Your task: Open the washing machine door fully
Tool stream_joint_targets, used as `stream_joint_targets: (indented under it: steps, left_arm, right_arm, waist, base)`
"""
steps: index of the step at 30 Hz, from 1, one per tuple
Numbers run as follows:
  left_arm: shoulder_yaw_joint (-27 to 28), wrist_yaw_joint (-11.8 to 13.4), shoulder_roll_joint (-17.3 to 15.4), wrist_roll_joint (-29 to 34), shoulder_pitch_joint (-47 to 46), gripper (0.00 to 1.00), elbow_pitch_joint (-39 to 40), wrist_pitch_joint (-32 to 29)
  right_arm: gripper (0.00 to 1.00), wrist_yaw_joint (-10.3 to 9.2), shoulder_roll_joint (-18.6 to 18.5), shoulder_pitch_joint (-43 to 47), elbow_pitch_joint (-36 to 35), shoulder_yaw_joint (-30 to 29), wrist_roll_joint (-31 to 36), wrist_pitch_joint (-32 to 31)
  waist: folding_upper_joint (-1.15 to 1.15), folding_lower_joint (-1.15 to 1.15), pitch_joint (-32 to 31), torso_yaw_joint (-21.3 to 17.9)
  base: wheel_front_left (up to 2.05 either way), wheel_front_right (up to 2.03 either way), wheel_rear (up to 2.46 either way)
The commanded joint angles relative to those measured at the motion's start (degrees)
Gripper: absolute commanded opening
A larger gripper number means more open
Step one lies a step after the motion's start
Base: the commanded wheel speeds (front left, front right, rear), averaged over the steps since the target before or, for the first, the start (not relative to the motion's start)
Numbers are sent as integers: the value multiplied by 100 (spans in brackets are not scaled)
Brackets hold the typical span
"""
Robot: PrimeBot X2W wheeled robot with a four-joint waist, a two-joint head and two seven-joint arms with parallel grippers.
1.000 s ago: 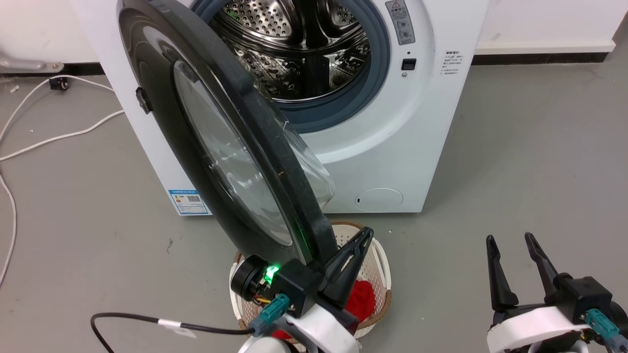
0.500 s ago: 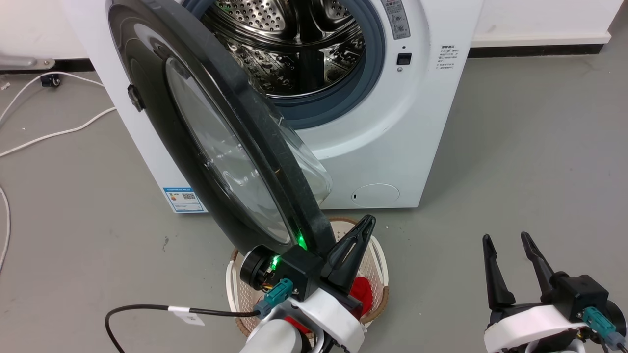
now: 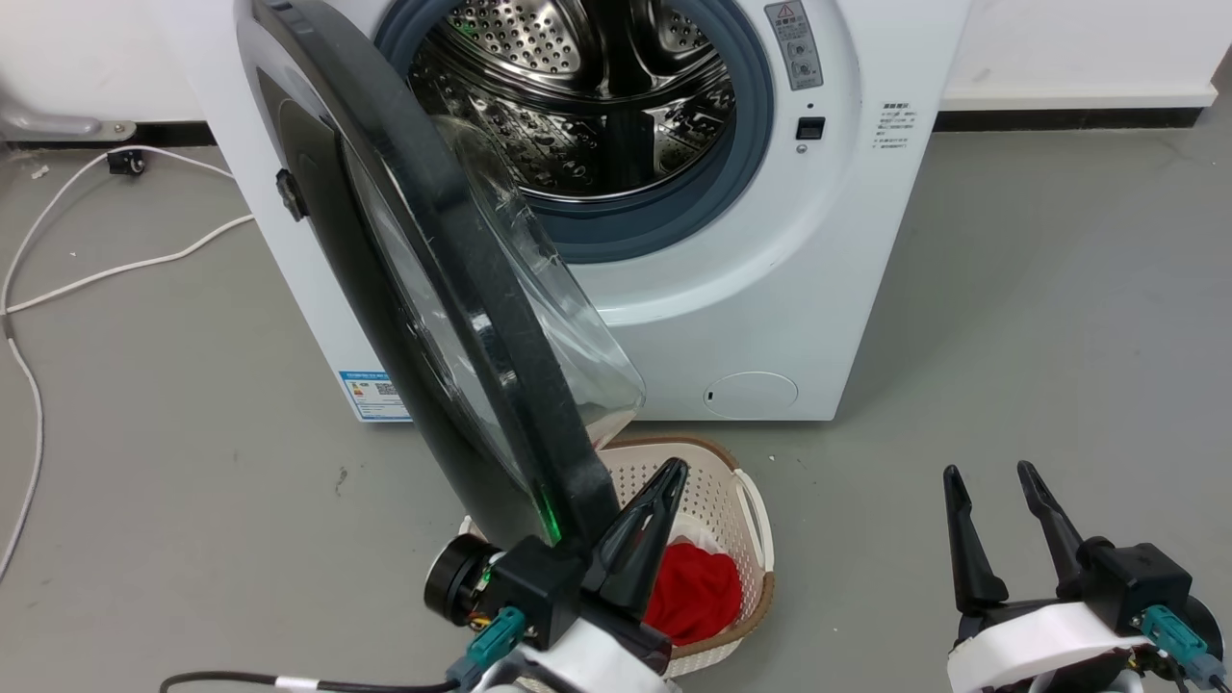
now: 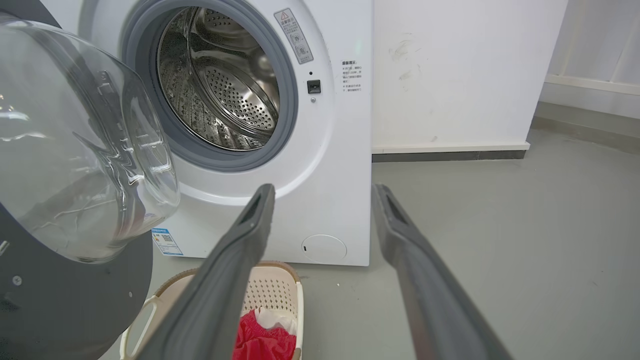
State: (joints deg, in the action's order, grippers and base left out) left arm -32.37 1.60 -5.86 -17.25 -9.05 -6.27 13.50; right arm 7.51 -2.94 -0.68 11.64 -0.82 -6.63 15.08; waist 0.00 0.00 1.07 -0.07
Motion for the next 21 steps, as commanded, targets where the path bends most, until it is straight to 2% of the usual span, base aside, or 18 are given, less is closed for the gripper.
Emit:
stream_joint_targets:
  steps: [1, 11, 21]
  left_arm:
    - [242, 144, -229, -23, 69, 0, -89, -48]
    - [341, 469, -424, -132, 725, 0, 613, -246]
    - [385, 729, -608, -157, 1217, 0, 1159, -401]
  right_arm:
    - [100, -4, 12, 42, 13, 5, -8, 11]
    - [100, -4, 12, 126, -19, -23, 32, 11]
    - [100, -4, 11, 202, -68, -70, 39, -22]
  waist:
    - [0, 0, -10, 23]
    - [0, 0, -92, 347]
    - [0, 0, -94, 961]
  base:
    - [0, 0, 0]
    - [0, 0, 0]
    - [0, 0, 0]
